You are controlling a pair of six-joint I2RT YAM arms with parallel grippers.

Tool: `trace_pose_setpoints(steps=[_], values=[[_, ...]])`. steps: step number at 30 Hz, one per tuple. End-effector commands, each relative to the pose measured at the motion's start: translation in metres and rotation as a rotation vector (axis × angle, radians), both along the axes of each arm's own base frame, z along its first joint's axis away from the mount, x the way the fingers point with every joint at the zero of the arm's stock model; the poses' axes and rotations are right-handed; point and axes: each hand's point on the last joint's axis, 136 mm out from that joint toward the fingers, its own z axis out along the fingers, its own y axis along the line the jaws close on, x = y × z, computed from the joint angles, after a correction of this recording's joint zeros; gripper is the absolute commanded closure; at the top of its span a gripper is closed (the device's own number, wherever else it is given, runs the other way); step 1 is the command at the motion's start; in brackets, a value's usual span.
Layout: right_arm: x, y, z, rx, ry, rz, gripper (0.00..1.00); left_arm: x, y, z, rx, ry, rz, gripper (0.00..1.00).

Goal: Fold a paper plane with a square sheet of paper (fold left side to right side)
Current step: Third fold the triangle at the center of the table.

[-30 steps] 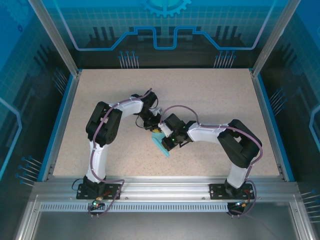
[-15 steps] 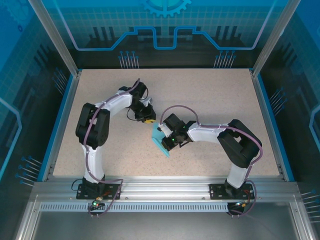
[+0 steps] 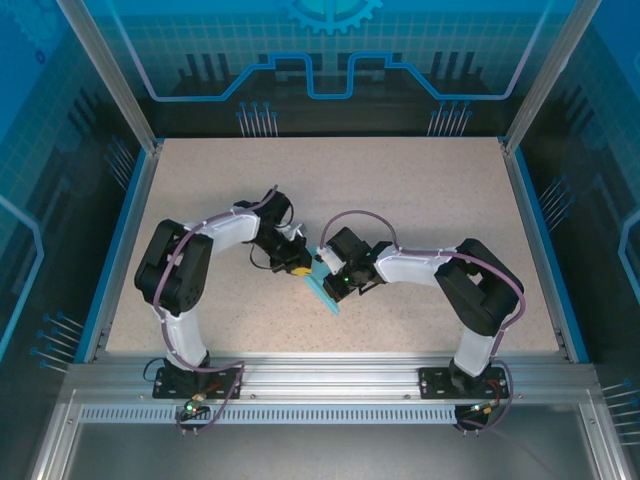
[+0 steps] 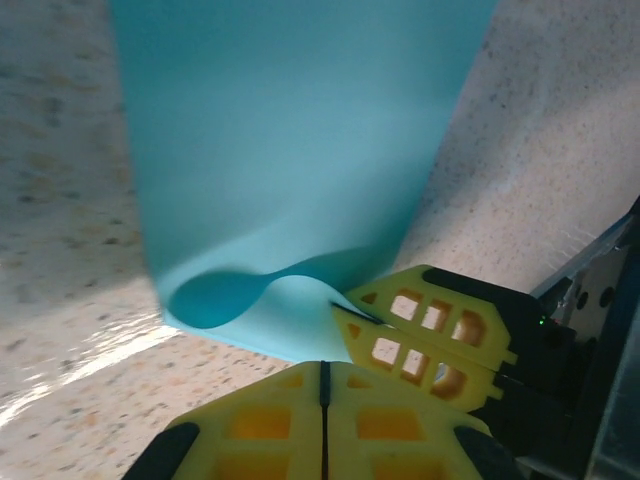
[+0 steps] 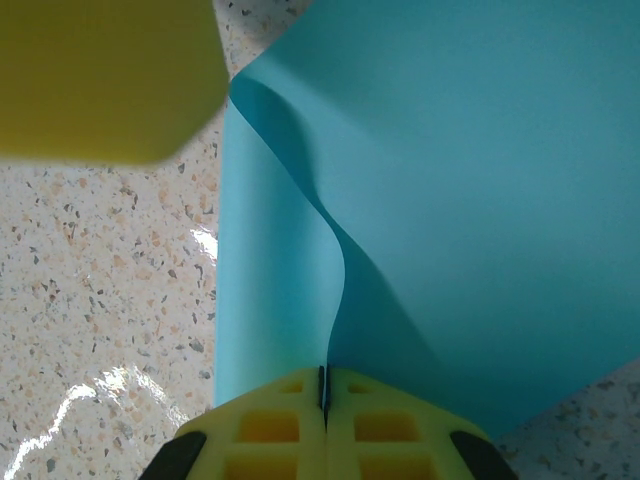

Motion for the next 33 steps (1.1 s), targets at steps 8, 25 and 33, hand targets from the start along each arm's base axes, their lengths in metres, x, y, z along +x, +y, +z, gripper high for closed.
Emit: trace_pose_setpoints(steps=[8,25,33], values=[[-0.018,-0.016,-0.021,-0.093,0.074,0.007,1.0,-0.015,-0.016,-0.023,0.004,0.06,-0.04,0.92],[-0.019,-0.019,-0.024,-0.106,0.079,0.001,1.0,-0.031,0.002,-0.058,0.119,0.109,-0.046,0.93],[-0.005,-0.015,-0.01,-0.051,0.065,-0.055,0.94,-0.04,0.014,-0.068,0.178,0.122,-0.05,0.94]])
